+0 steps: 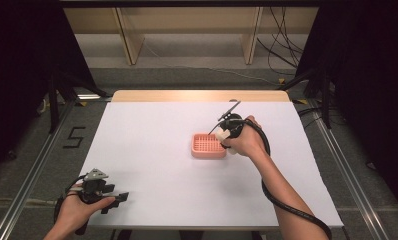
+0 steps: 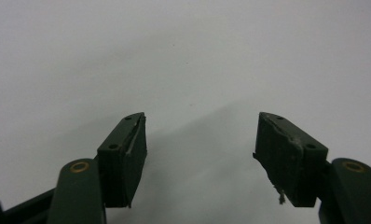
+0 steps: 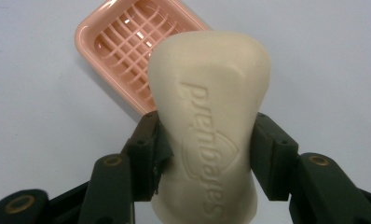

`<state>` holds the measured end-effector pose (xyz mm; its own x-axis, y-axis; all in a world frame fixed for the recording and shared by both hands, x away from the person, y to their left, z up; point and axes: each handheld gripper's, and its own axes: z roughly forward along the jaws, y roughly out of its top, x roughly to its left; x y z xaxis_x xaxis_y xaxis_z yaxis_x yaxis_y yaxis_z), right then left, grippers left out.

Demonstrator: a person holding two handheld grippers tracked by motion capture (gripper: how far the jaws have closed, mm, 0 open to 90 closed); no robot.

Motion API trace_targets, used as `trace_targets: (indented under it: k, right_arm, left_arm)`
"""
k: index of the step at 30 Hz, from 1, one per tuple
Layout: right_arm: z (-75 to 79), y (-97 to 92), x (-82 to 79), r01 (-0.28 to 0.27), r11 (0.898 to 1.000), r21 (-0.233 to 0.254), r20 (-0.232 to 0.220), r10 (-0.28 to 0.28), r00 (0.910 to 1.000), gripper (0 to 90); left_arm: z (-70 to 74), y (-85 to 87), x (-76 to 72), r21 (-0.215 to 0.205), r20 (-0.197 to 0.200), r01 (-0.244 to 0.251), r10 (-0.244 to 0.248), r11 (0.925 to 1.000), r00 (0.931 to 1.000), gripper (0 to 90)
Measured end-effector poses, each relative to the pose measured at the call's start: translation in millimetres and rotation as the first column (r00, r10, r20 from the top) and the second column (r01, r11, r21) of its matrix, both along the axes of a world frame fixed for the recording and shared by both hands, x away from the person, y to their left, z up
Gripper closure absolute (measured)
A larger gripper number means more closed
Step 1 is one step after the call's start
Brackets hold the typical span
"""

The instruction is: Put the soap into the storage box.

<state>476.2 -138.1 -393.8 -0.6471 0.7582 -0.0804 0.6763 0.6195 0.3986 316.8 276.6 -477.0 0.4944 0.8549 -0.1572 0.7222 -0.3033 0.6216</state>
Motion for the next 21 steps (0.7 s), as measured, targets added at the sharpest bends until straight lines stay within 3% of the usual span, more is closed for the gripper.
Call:
trace_targets:
  k: [2,14,19,21]
  right_arm:
    - [-0.1,0.8,0.2,0.002,1.0,-0.002,0.007,-0.002,1.0,50.4]
    - [0.6,6.0,2.6,-0.005,1.0,0.002,0.007,0.005,1.0,50.4]
    - [0.8,8.2,6.2,-0.035,0.999,-0.007,0.014,0.036,0.9993,50.4]
    - [1.1,9.6,4.8,-0.015,1.0,0.002,0.015,0.015,0.9998,50.4]
  left_arm:
    - [0.7,-0.4,-0.8,0.014,0.002,-0.007,0.007,0.9999,1.0,33.5]
    - [0.3,0.2,-0.1,0.002,0.001,-0.002,0.002,1.0,1.0,33.5]
    - [0.5,0.5,-0.1,0.003,0.003,0.0,0.0,1.0,1.0,33.5]
    - [0.5,0.3,-0.1,0.001,0.001,0.001,-0.001,1.0,1.0,33.5]
